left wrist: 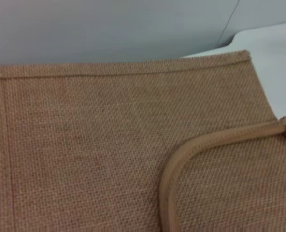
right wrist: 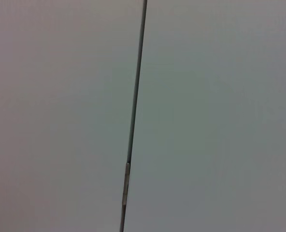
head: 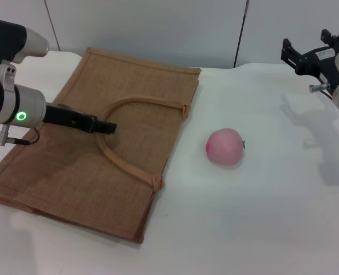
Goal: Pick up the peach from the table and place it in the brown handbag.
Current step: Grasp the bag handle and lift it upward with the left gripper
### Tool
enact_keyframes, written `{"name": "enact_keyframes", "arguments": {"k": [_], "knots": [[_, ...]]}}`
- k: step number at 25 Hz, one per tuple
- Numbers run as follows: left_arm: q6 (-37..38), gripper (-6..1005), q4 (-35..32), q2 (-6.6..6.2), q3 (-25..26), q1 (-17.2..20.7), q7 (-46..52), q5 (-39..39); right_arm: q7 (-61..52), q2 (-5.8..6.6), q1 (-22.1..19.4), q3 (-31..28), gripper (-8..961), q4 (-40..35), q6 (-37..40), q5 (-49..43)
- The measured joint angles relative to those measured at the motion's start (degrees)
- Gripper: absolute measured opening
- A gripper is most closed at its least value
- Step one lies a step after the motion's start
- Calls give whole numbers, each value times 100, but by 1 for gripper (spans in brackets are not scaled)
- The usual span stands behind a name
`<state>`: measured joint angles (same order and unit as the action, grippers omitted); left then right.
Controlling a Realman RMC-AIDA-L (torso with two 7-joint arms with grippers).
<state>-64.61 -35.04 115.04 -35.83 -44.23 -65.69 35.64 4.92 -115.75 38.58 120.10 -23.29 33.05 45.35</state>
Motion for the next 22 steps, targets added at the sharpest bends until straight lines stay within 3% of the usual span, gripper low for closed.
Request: {"name": "enact_keyframes", "arguments": {"k": [22], "knots": [[15, 580, -24, 1, 50, -41, 127, -199, 0, 0, 9, 4, 895, -53, 0, 0]]}}
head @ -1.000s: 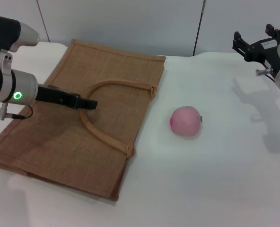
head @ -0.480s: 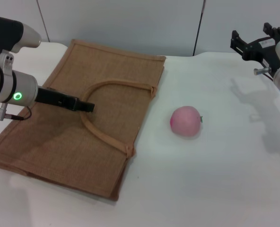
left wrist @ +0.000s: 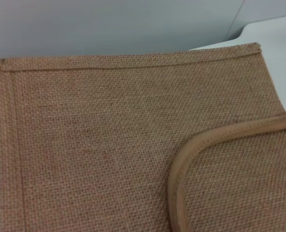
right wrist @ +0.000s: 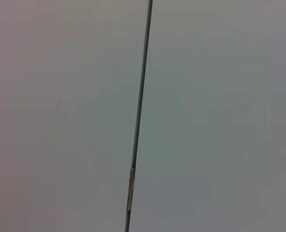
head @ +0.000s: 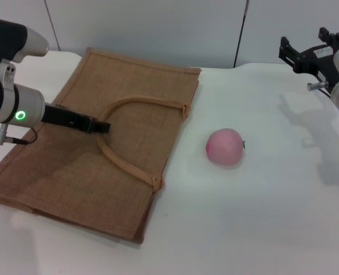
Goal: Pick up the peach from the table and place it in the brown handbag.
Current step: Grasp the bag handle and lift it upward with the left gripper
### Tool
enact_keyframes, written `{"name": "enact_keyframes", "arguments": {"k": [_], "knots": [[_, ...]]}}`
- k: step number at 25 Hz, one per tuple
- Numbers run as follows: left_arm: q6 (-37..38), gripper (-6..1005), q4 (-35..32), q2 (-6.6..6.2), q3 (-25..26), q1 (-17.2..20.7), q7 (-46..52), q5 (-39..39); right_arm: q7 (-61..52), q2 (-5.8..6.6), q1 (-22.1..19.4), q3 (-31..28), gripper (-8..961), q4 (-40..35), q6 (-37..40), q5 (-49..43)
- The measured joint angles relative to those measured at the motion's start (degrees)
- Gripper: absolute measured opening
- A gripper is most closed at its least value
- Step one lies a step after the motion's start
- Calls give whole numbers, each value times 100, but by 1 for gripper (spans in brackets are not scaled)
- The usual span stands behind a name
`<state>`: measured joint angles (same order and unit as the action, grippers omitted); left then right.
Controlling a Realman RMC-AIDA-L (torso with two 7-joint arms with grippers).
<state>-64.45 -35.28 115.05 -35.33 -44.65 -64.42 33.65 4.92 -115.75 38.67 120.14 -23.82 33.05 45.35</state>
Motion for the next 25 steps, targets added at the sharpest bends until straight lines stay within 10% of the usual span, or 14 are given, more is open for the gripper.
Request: {"name": "enact_keyframes", "arguments": {"k": [5, 25], "knots": [[0, 391, -2, 0, -44, -1, -2, 0, 0, 0, 0, 0, 895, -6, 0, 0], [-60, 204, -5, 26, -47, -9, 1, -42, 0, 0, 0, 9, 895, -9, 0, 0]]}}
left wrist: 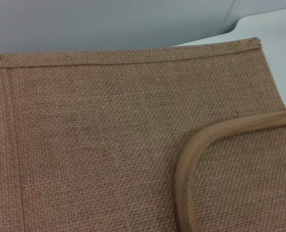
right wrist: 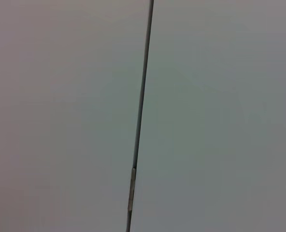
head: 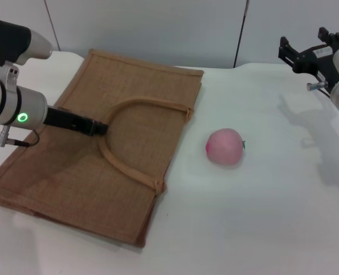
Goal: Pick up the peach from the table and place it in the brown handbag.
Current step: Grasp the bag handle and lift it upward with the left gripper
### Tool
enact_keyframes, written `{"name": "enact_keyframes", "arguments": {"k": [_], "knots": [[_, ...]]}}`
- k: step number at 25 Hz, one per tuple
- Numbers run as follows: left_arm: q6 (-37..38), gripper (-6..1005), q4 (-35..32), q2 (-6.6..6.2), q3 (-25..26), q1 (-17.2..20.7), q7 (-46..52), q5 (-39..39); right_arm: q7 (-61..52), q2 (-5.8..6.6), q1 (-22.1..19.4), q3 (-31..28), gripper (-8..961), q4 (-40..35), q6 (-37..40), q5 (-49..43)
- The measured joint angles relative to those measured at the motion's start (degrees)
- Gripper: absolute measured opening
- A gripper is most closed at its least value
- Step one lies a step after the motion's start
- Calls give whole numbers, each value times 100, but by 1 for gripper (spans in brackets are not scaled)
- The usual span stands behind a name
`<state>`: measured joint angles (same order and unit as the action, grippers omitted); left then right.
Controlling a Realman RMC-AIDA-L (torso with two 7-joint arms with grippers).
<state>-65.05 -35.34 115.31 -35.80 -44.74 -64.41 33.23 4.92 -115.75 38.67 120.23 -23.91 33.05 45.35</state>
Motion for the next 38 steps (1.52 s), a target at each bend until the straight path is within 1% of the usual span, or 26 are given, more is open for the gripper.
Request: {"name": "enact_keyframes", "arguments": {"k": [4, 9, 13, 16, 21, 32, 37, 38], "knots": [[-28, 178, -5, -6, -7, 0, -33, -1, 0, 0, 0, 0, 895, 6, 0, 0], [-30, 143, -152, 30, -7, -7, -48, -2, 0, 0, 0, 0, 895, 9, 0, 0], [-28, 109, -159, 36, -6, -8, -50, -2, 0, 0, 0, 0, 895, 6, 0, 0], [-30, 65, -157, 36, -5, -7, -51, -2, 0, 0, 0, 0, 895, 2, 0, 0], [-35, 63, -150, 35, -5, -10, -53, -1, 0, 4, 0, 0, 896, 0, 0, 0], [-176, 148, -136, 26, -10, -70, -127, -1, 0, 9, 0, 0, 896, 0, 0, 0], [-141, 371, -113, 25, -1, -72, -131, -1, 0, 9, 4, 0, 896, 0, 0, 0], [-131, 375, -110, 24, 10, -72, -132, -1, 0, 9, 5, 0, 896, 0, 0, 0]]}}
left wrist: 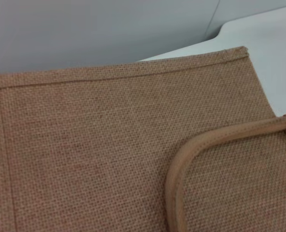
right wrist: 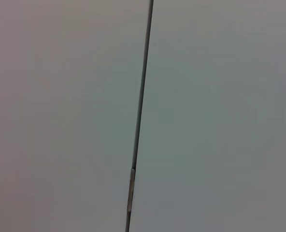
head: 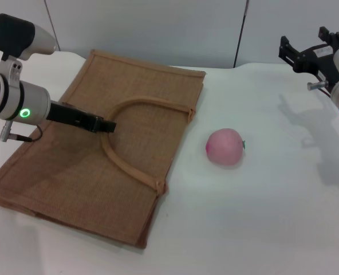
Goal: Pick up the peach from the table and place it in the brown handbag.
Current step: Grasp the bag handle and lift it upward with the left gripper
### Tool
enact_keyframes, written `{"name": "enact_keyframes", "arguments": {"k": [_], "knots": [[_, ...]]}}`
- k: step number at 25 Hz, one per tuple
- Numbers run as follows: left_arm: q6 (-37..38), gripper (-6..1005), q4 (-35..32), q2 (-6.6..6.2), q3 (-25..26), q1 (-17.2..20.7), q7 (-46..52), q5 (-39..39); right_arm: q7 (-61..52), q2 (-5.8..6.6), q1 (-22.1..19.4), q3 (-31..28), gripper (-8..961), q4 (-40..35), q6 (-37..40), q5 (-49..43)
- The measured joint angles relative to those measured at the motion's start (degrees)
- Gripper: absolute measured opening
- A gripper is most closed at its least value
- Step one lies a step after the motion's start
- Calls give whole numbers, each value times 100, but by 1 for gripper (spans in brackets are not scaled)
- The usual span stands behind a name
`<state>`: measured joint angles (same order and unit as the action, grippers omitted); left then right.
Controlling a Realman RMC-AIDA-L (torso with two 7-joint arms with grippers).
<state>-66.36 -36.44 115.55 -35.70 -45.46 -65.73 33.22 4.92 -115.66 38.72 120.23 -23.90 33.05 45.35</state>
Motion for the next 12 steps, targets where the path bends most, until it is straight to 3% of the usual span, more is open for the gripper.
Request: {"name": "enact_keyframes", "arguments": {"k": [12], "knots": [[21, 385, 17, 9, 36, 2, -1, 0, 0, -6, 31, 0, 896, 0, 0, 0]]}}
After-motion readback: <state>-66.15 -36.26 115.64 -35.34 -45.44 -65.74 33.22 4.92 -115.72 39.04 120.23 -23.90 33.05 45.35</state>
